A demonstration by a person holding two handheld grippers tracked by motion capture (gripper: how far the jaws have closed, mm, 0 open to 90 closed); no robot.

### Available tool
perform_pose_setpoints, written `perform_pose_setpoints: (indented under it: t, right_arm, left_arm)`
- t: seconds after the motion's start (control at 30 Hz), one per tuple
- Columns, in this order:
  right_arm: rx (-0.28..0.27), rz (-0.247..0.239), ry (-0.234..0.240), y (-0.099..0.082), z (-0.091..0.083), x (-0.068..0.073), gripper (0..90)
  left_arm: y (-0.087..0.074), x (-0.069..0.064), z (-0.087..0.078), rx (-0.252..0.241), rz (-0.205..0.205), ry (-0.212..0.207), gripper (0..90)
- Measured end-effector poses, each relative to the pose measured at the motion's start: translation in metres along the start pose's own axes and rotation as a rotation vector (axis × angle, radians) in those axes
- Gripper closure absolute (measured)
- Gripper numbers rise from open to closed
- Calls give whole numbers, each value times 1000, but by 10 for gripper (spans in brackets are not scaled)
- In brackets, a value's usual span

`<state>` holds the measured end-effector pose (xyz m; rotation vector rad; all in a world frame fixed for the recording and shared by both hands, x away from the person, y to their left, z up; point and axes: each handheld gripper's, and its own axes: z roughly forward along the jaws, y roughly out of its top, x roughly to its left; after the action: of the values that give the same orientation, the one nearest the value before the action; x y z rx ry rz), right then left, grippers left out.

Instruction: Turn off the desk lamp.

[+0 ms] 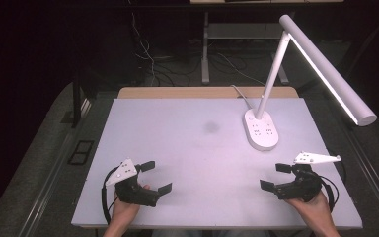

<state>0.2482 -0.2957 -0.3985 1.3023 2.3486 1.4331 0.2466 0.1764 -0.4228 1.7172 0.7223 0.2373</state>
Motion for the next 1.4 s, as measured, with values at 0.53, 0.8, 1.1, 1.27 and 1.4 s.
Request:
perform_pose_setpoints:
  t: [0.53,0.8,1.1,1.27,1.4]
  right_arm:
    - [-3,-11,0,22,-6,-10,7]
    - [21,-16,4,34,-5,-14,7]
    - [38,-26,2,47,-1,-21,7]
    - [45,-30,-4,54,2,-26,7]
    - [45,-30,-9,61,3,-31,7]
  left_arm:
    - [0,-1,0,-1,-2,2,0]
    - [0,0,0,4,-1,3,0]
    - [-1,0,1,0,-6,-7,0]
    - [-1,0,1,6,-2,-14,0]
    - [-1,0,1,1,-5,-12,0]
